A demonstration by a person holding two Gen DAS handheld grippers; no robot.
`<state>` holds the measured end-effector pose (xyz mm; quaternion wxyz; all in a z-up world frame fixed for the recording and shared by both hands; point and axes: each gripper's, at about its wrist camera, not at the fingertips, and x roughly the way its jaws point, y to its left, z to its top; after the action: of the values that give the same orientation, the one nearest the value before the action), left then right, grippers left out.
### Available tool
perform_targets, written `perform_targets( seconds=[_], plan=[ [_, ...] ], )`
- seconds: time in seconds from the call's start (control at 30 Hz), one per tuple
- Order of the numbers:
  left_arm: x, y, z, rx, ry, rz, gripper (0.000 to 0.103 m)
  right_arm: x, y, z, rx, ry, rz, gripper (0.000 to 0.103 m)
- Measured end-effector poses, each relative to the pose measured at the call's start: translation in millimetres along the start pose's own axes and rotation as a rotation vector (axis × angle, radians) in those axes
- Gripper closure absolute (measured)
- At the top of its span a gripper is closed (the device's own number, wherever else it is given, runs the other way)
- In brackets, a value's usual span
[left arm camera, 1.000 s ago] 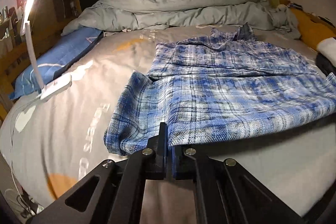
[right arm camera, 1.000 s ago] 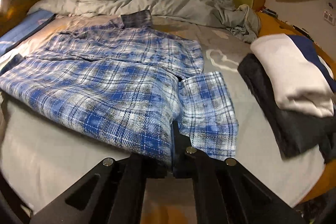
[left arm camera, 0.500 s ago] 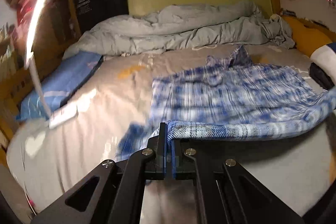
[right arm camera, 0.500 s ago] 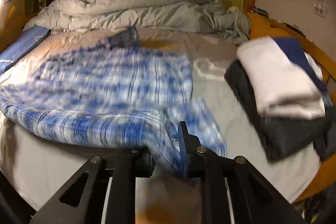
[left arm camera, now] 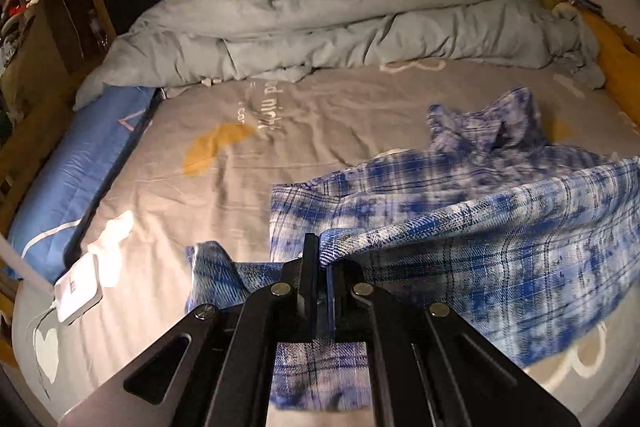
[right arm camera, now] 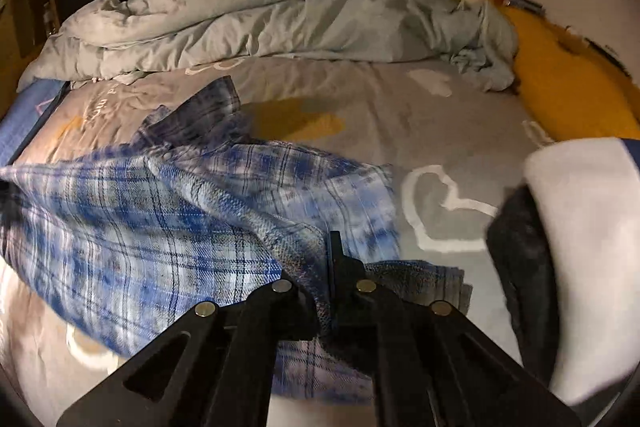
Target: Fold large clothes
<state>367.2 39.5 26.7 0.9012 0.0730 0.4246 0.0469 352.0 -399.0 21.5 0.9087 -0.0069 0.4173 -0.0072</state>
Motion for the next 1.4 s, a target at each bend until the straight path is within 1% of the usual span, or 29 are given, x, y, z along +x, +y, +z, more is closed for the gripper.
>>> perform_targets(
  seconds=[0.27,0.4,0.5,0.67,0.77,0.8,0.83,0.87,0.9,0.93,0.97,1.0,1.03,1.07,1.1,1.13,1.17,1.23,1.3,1.37,1.4],
  plan=[
    [52,-2,27,-0.001,0.03,0.018,0.099,53,3,26,0.008,0.055,0.01,0.1],
    [75,-7,34,-0.015,0.04,0.026,0.099,76,3,35,0.018,0.073,0.013,0.1],
    [91,-10,35,-0.029,0.037,0.033,0.099,90,2,39,0.039,0.083,0.015,0.1],
    [111,-16,27,-0.016,0.012,0.039,0.099,112,-2,36,0.075,0.103,0.028,0.099],
    [116,-13,24,-0.041,0.006,0.024,0.099,116,-2,35,0.061,0.069,0.03,0.098],
    [115,-13,24,-0.042,-0.005,0.02,0.099,117,-2,36,0.044,0.059,0.03,0.095],
    [111,-13,24,-0.038,-0.027,0.021,0.099,115,-2,36,0.025,0.044,0.023,0.087],
    [106,-12,25,-0.036,-0.052,0.02,0.096,112,-3,37,0.012,0.025,0.001,0.078],
    [97,-10,25,-0.038,-0.081,0.016,0.094,106,-4,38,0.007,0.005,-0.035,0.059],
    [91,-8,27,-0.039,-0.096,0.011,0.089,100,-7,40,0.007,-0.016,-0.07,0.037],
    [81,-4,28,-0.044,-0.11,0.001,0.078,90,-12,42,0.013,-0.048,-0.102,0.03],
    [74,-1,29,-0.052,-0.116,-0.004,0.07,81,-16,43,0.024,-0.076,-0.112,0.022],
    [65,4,31,-0.065,-0.126,0.006,0.042,67,-22,46,0.042,-0.108,-0.11,0.019],
    [53,9,32,-0.081,-0.157,0.035,0.01,56,-27,48,0.06,-0.127,-0.098,0.018],
    [38,13,33,-0.094,-0.214,0.064,0.003,42,-33,51,0.083,-0.149,-0.082,0.011],
    [27,16,32,-0.098,-0.262,0.075,0.0,31,-37,53,0.1,-0.169,-0.075,0.004],
    [10,20,32,-0.087,-0.326,0.066,0.0,19,-39,55,0.112,-0.195,-0.074,0.001],
    [-5,22,34,-0.066,-0.342,0.047,0.0,-5,-42,57,0.12,-0.25,-0.09,0.001],
    [-20,22,33,-0.055,-0.35,0.055,0.0,-23,-42,58,0.114,-0.278,-0.1,0.001],
    [-34,21,27,-0.052,-0.354,0.035,0.0,-37,-40,55,0.122,-0.301,-0.083,0.001],
    [-39,20,23,-0.052,-0.35,0.021,0.0,-46,-40,50,0.133,-0.311,-0.057,0.001]
  ],
)
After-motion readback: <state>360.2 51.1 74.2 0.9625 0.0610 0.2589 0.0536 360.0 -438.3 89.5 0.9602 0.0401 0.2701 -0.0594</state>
